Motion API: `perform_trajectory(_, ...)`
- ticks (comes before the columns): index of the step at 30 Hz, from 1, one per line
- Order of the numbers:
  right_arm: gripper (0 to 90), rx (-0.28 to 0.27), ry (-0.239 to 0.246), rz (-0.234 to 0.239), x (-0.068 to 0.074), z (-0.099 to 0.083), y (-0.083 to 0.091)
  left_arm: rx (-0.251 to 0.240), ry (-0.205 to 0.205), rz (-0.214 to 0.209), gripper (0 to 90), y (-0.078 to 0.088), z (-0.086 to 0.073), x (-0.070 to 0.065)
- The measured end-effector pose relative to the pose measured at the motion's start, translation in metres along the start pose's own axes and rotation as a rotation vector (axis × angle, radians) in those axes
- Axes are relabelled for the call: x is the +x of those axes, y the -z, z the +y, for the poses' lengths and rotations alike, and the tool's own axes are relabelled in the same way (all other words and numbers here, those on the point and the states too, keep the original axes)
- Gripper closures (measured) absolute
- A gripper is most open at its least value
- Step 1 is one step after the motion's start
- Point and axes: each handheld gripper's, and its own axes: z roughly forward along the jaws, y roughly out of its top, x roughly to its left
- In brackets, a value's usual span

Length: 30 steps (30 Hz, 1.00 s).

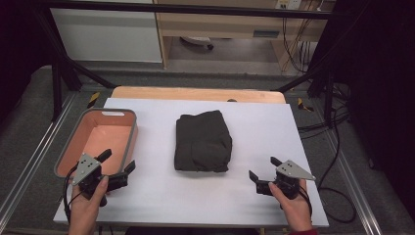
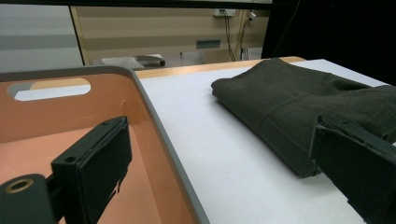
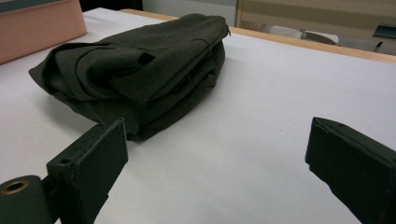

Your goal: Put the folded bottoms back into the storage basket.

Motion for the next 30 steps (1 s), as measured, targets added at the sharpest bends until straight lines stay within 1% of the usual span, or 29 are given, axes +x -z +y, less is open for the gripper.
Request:
perform_trajectory(4, 5.8, 0.010, -0.001, 0.005, 0.002, 0.002, -0.002, -0.005, -0.001, -0.003, 5.5, 0.001, 0.001, -0.001)
perform_trajectory(6, 5.7, 0.020, -0.001, 0.006, 0.005, 0.003, -0.003, 0.003, 0.003, -0.007, 5.5, 0.000, 0.001, -0.001)
perform_trajectory(8, 5.5, 0.027, 0.003, 0.009, 0.009, 0.005, -0.004, 0.007, 0.005, -0.012, 5.5, 0.000, 0.001, -0.001)
perform_trajectory(12, 4.9, 0.038, 0.023, 0.037, 0.018, 0.010, -0.011, 0.016, 0.004, -0.015, 5.4, 0.000, 0.001, -0.002)
perform_trajectory(18, 5.5, 0.058, 0.046, 0.065, 0.034, 0.019, -0.024, 0.017, 0.016, -0.012, 5.7, 0.000, 0.000, 0.000)
perform_trajectory(20, 6.3, 0.062, 0.053, 0.072, 0.037, 0.021, -0.029, 0.020, 0.010, -0.009, 5.7, 0.000, 0.000, -0.001)
perform_trajectory(21, 6.3, 0.062, 0.053, 0.072, 0.037, 0.021, -0.029, 0.021, 0.014, -0.006, 5.7, -0.001, -0.001, -0.001)
perform_trajectory(23, 8.3, 0.081, 0.068, 0.082, 0.040, 0.024, -0.040, 0.019, 0.014, -0.001, 5.9, -0.004, 0.000, -0.002)
perform_trajectory(24, 9.5, 0.084, 0.065, 0.083, 0.041, 0.025, -0.044, 0.018, 0.011, 0.000, 6.0, -0.005, 0.000, -0.003)
perform_trajectory(25, 9.5, 0.084, 0.065, 0.083, 0.041, 0.025, -0.044, 0.020, 0.007, -0.002, 6.0, -0.005, 0.000, -0.003)
perform_trajectory(26, 11.5, 0.099, 0.055, 0.092, 0.042, 0.025, -0.053, 0.023, 0.005, -0.005, 6.1, -0.005, 0.000, -0.004)
perform_trajectory(27, 12.5, 0.107, 0.055, 0.095, 0.042, 0.024, -0.057, 0.023, 0.004, -0.009, 6.1, -0.005, 0.000, -0.005)
perform_trajectory(29, 16.5, 0.131, 0.050, 0.102, 0.045, 0.021, -0.062, 0.022, 0.003, -0.017, 6.1, -0.004, -0.001, -0.006)
perform_trajectory(30, 19.9, 0.138, 0.055, 0.116, 0.045, 0.019, -0.063, 0.025, -0.002, -0.022, 6.1, -0.004, 0.000, -0.007)
